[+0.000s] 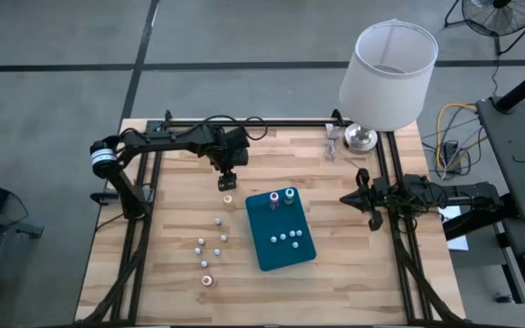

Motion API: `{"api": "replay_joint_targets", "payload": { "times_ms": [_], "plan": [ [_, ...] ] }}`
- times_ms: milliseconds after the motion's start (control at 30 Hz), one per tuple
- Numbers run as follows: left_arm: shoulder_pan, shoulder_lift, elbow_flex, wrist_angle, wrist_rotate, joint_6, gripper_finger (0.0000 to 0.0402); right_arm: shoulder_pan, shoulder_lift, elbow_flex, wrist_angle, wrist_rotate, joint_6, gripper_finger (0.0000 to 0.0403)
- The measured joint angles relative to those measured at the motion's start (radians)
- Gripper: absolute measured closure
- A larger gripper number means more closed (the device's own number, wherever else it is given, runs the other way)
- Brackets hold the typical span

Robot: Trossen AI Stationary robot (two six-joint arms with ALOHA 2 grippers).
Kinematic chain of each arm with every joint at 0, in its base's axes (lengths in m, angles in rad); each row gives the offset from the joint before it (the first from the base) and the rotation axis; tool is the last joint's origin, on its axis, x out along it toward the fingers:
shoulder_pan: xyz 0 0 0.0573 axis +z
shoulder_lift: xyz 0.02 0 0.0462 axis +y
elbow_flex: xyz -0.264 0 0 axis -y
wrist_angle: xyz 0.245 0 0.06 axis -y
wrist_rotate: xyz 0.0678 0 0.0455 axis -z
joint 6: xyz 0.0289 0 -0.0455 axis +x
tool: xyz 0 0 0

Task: Pick & Place food coloring
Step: Put the top large yellow food coloring bottle into the blue bin

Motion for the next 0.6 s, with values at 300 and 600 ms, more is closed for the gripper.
{"api": "replay_joint_targets", "payload": {
  "times_ms": [300, 600],
  "plan": [
    [0.0, 0.0, 0.0, 0.0, 0.0, 0.001, 0.0238, 0.0, 0.0, 0.0, 0.0, 0.0, 0.0, 0.0394],
    [0.0, 0.0, 0.0, -0.001, 0.0, 0.002, 0.0303, 0.0, 0.0, 0.0, 0.0, 0.0, 0.0, 0.0394]
  ]
}}
